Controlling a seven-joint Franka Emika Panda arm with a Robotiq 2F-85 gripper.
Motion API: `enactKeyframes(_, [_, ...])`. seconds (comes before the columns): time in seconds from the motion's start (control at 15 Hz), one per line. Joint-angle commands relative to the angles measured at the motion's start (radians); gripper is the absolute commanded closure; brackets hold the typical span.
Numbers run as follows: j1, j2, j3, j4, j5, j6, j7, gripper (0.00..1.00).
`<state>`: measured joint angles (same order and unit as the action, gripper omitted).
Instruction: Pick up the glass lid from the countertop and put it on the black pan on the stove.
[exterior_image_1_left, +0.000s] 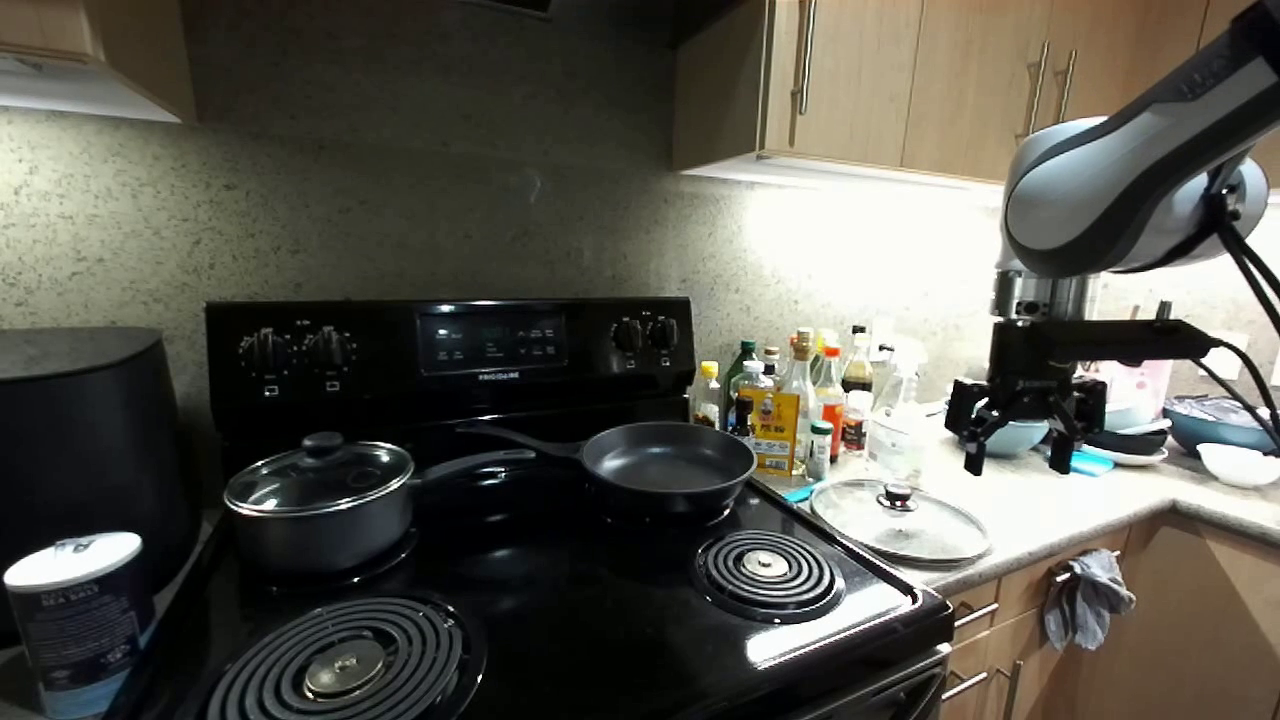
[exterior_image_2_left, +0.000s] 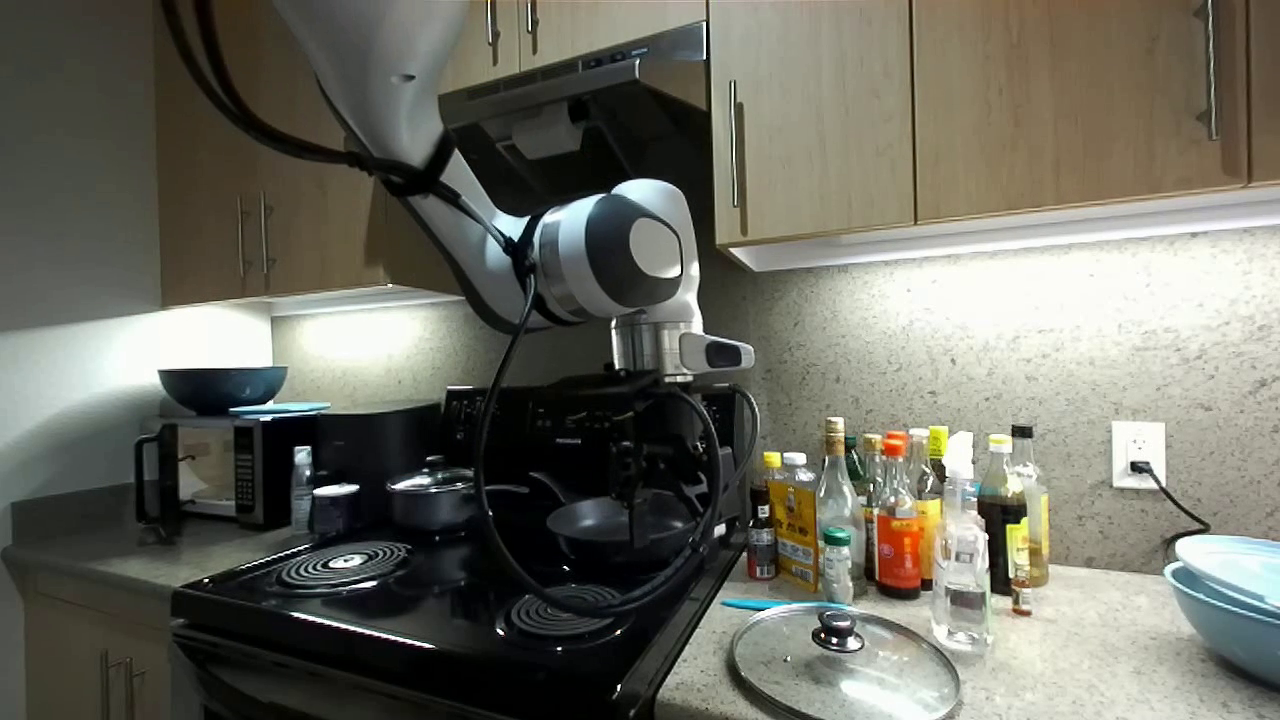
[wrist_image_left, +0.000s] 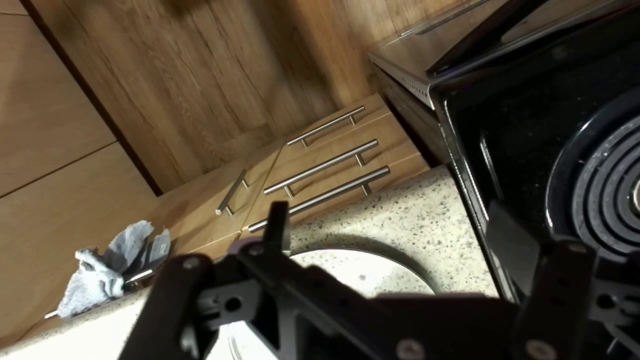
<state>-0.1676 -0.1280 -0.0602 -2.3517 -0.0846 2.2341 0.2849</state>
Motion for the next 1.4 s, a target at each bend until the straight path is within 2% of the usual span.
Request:
enactKeyframes(0.0, [0.013, 0.004, -0.013, 0.006, -0.002, -0.002, 0.001, 0.00])
enactKeyframes(0.27, [0.011, 0.062, -0.022, 0.049, 0.023, 0.014, 0.023, 0.00])
enactKeyframes(0.93, [0.013, 0.343, -0.064, 0.281, 0.085, -0.004, 0.006, 0.00])
enactKeyframes(1.0, [0.012, 0.361, -0.067, 0.304, 0.091, -0.022, 0.006, 0.00])
enactKeyframes(1.07, [0.020, 0.316, -0.070, 0.251, 0.063, -0.004, 0.000, 0.00])
enactKeyframes(1.33, [0.020, 0.365, -0.077, 0.300, 0.070, -0.005, -0.001, 0.00])
